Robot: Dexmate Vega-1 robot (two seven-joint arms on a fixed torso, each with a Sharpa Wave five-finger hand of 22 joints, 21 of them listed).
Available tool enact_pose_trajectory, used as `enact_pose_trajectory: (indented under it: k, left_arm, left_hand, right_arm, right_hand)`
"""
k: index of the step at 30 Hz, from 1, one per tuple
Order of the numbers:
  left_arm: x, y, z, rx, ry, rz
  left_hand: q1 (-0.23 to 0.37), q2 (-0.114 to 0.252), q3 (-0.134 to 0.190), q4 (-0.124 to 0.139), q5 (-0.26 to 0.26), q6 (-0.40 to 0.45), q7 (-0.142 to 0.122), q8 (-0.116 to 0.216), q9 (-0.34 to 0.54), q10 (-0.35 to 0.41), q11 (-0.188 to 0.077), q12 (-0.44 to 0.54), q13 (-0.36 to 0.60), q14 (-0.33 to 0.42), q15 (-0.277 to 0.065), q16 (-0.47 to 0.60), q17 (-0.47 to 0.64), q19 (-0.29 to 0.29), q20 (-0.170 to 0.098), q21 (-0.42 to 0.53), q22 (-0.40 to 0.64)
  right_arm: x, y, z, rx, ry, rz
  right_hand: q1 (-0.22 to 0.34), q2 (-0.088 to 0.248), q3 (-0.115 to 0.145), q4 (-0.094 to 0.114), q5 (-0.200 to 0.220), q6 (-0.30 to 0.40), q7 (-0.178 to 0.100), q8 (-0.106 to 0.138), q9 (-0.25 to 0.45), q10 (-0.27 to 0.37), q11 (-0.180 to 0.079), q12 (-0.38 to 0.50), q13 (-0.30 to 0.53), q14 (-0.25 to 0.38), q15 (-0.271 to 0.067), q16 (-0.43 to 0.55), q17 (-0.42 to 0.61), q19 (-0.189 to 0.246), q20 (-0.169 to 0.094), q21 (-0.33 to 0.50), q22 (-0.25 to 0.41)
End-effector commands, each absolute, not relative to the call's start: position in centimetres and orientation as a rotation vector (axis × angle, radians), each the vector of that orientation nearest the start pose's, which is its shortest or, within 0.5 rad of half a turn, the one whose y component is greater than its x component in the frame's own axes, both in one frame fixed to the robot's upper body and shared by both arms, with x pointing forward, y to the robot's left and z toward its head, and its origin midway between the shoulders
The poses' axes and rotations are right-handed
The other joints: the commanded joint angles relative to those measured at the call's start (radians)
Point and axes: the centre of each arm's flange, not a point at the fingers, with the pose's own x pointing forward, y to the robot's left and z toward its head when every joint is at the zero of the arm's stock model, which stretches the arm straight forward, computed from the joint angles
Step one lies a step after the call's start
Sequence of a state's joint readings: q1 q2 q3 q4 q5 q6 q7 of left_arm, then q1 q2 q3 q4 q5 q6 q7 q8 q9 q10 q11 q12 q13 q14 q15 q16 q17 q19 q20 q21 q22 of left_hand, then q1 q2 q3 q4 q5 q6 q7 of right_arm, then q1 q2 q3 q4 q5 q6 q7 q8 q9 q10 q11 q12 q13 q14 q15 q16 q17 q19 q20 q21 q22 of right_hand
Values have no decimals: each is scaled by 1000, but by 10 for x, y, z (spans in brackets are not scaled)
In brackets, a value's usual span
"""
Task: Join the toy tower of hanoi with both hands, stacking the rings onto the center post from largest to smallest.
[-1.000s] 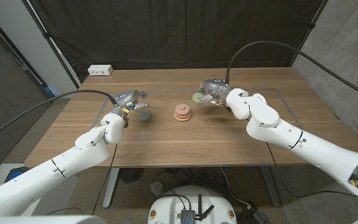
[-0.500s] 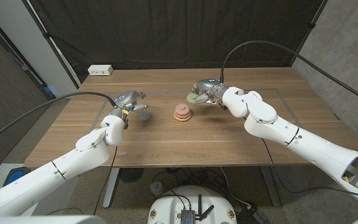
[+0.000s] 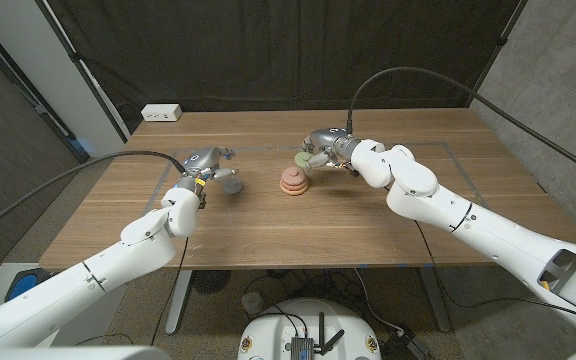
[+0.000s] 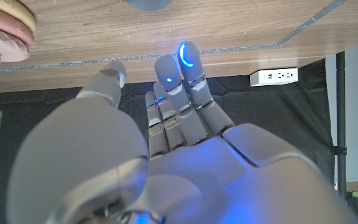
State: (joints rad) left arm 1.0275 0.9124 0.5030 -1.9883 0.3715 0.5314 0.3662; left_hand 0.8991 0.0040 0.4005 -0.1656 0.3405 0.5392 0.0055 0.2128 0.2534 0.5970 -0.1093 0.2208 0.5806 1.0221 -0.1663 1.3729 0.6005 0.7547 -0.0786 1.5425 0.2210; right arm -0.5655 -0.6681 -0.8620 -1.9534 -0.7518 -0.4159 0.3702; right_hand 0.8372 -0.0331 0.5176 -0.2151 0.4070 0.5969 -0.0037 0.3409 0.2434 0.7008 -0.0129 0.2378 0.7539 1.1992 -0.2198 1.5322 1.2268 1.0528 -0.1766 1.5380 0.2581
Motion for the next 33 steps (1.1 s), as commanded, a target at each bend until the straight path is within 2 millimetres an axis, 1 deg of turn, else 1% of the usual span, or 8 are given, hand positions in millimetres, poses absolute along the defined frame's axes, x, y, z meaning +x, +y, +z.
enact_pose_trajectory:
  k: [1, 15, 20, 33]
  left_arm:
    - [553, 289, -28, 1204, -519, 357]
    - [549, 290, -30, 1208, -505, 368]
    - [549, 290, -30, 1210, -504, 366]
    - [550, 290, -30, 1213, -502, 367]
  left_hand:
    - [7, -5, 8, -1, 0, 10, 5, -3, 2, 11, -2, 2, 3, 9, -53, 6, 5, 8, -129, 6, 5]
    - [7, -4, 13, 0, -2, 12, 7, -4, 3, 10, 0, -2, 5, 2, -53, 3, 3, 7, -129, 6, 5]
    - [6, -4, 14, 0, -2, 13, 8, -5, 4, 10, 0, -2, 5, 6, -53, 8, 8, 7, -129, 5, 3]
    - [5, -4, 17, 0, -4, 13, 6, -6, 5, 10, 0, -4, 6, -1, -53, 1, 2, 7, -129, 6, 5]
  right_arm:
    - [568, -64, 46, -1676, -595, 242]
    - [573, -44, 48, -1717, -594, 254]
    - [579, -41, 46, -1722, -567, 266]
    - [585, -35, 40, -1740, -529, 271]
  right_hand:
    - [1, 60, 58, 50, 6, 122, -114, 12, 5, 169, -167, -7, 3, 4, 2, 4, 2, 9, -42, -2, 2]
    - [-1, 61, 62, 50, 8, 121, -115, 11, 4, 174, -166, -8, 8, 4, 2, 5, 3, 8, -42, -3, 2]
    - [-1, 62, 63, 50, 8, 122, -116, 10, 4, 172, -167, -11, 10, 4, 2, 6, 3, 8, -42, -4, 2]
    - [-4, 62, 67, 50, 10, 119, -114, 7, 4, 174, -166, -16, 12, 1, 2, 5, 1, 7, -42, -4, 3]
